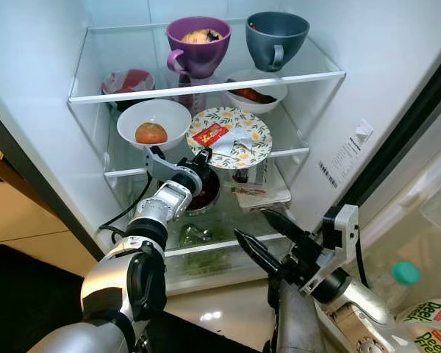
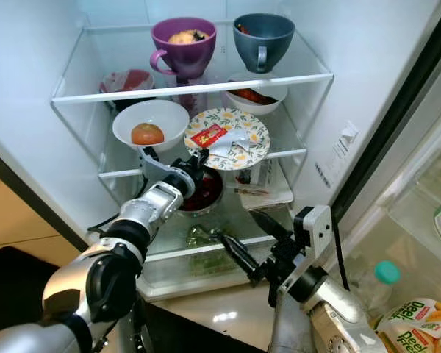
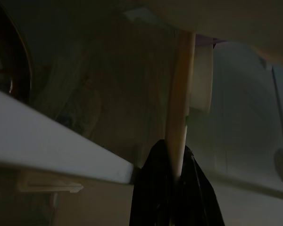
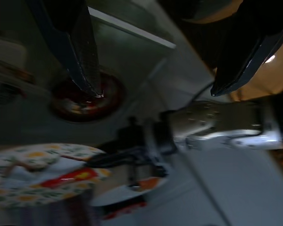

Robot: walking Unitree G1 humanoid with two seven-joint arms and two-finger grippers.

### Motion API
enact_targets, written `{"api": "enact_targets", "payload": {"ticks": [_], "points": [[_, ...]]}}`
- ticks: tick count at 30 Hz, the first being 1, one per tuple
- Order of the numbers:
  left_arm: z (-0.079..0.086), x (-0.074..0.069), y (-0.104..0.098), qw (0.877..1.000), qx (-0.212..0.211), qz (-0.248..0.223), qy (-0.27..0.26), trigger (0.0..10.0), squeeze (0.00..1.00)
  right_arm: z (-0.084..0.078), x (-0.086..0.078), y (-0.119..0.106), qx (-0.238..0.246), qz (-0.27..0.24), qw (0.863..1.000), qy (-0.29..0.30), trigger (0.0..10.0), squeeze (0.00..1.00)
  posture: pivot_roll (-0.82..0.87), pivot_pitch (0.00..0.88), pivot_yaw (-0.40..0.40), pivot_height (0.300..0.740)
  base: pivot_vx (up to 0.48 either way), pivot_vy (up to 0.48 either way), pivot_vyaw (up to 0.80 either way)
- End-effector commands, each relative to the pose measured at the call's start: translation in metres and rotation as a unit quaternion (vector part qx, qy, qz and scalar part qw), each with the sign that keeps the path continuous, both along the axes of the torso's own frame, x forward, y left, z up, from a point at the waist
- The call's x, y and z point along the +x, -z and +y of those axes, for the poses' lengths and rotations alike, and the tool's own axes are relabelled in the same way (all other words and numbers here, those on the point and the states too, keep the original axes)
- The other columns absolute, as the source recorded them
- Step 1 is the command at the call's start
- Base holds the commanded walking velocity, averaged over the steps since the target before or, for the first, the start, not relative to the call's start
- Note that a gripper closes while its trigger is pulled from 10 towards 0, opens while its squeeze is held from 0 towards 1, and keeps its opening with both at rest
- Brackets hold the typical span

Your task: Restocking fridge

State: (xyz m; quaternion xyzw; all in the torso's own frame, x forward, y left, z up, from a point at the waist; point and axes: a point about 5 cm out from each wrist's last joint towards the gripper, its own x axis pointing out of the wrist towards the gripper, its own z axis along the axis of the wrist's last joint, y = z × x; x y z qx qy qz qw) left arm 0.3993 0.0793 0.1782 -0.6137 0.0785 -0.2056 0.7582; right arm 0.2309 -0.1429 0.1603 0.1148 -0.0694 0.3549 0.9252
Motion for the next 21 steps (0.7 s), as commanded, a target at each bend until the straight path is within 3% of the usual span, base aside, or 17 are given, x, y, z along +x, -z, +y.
{"api": "enact_targets", "payload": {"ticks": [1, 21], "points": [[0.012, 0.007, -0.016, 0.999, 0.008, -0.025, -0.02, 10.0, 0.0, -0.001, 0.0, 0.002, -0.003, 0.0, 1.0, 0.009, 10.0, 0.0, -0.12, 0.28, 0.031, 0.375, 0.0, 0.0, 0.0], [0.023, 0.018, -0.048, 0.997, 0.013, -0.045, -0.062, 10.0, 0.0, 0.0, -0.004, -0.002, 0.004, -0.005, 1.0, 0.011, 10.0, 0.0, -0.15, 0.292, 0.031, 0.375, 0.0, 0.0, 0.0]]}}
